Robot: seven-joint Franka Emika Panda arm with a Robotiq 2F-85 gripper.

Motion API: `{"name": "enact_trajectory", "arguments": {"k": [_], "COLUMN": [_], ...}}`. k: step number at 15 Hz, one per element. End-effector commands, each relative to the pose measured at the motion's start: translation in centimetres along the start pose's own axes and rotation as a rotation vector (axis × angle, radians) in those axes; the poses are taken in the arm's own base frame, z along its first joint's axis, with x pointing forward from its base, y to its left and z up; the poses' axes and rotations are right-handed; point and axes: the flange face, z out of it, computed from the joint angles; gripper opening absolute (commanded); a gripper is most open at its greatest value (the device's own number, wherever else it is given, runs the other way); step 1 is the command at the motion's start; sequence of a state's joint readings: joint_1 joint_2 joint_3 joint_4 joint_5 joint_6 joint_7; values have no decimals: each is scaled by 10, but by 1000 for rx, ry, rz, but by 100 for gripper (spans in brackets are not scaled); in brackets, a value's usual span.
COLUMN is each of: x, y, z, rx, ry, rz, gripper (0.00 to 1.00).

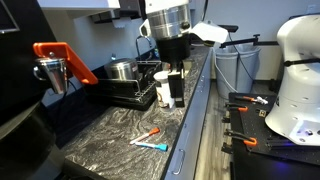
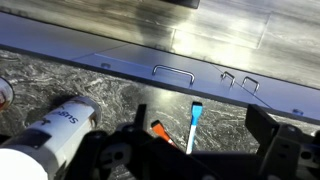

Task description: Remove the blue marker from the cabinet and put it on the counter

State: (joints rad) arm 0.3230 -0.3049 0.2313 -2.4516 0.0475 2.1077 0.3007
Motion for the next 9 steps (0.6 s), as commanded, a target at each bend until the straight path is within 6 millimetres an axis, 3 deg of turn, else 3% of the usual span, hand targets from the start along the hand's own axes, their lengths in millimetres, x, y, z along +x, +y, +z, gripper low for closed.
{"name": "enact_trajectory", "arguments": {"k": [1,9], "x": [-43,-123], "y": [13,43], "z": [-11,-3], "rx": [4,40], "ry": [11,-13], "rz": [23,179], "gripper": [100,100]}}
